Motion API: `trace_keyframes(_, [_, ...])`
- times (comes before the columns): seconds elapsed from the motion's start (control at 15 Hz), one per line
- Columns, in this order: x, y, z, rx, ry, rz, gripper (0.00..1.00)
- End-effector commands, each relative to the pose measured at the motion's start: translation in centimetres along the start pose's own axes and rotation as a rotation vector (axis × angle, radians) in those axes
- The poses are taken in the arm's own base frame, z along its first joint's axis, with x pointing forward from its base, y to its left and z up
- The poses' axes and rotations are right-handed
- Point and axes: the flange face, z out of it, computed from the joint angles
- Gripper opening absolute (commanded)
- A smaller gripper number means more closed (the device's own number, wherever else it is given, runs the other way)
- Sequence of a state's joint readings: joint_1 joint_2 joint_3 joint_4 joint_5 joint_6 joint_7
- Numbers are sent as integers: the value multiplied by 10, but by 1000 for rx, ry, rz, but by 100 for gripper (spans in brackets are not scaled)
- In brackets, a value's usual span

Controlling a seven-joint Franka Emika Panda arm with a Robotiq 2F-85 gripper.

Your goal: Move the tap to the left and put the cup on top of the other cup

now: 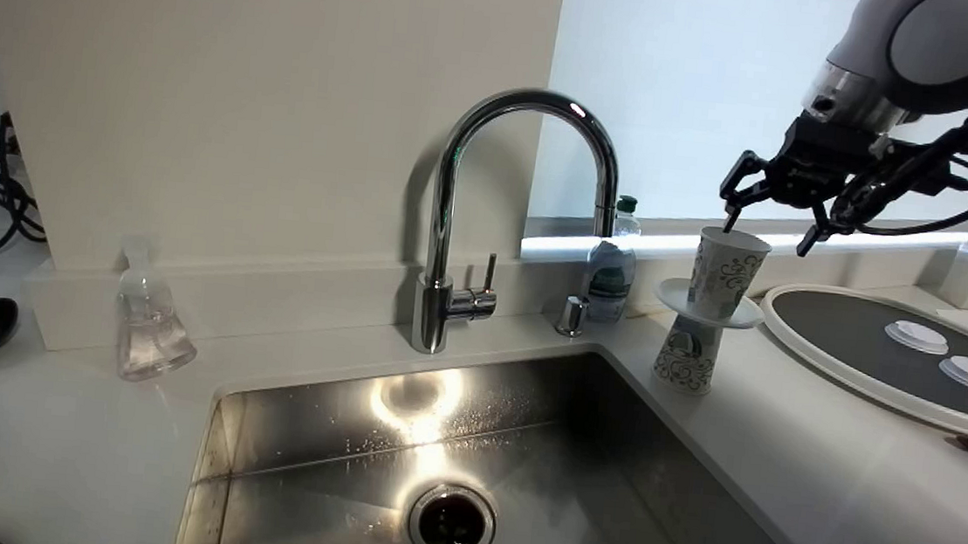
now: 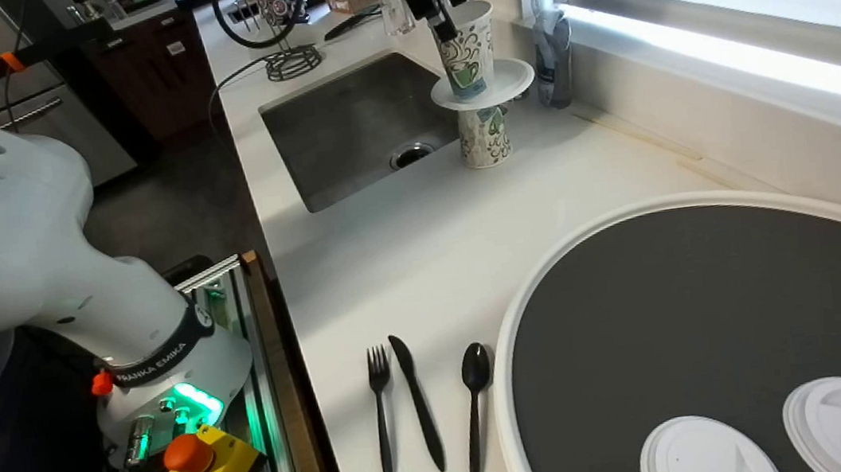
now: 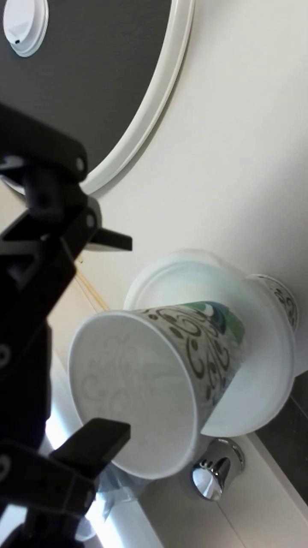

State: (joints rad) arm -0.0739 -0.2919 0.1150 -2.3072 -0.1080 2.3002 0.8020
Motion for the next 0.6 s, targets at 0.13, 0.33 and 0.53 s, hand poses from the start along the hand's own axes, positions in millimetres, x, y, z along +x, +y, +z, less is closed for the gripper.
trace_keyframes(0.13, [1,2,-5,11,19,15,100])
trace_keyframes(0.33, [3,3,-13,17,29,14,100])
trace_keyframes(0.53, [6,4,-24,23,35,4,100])
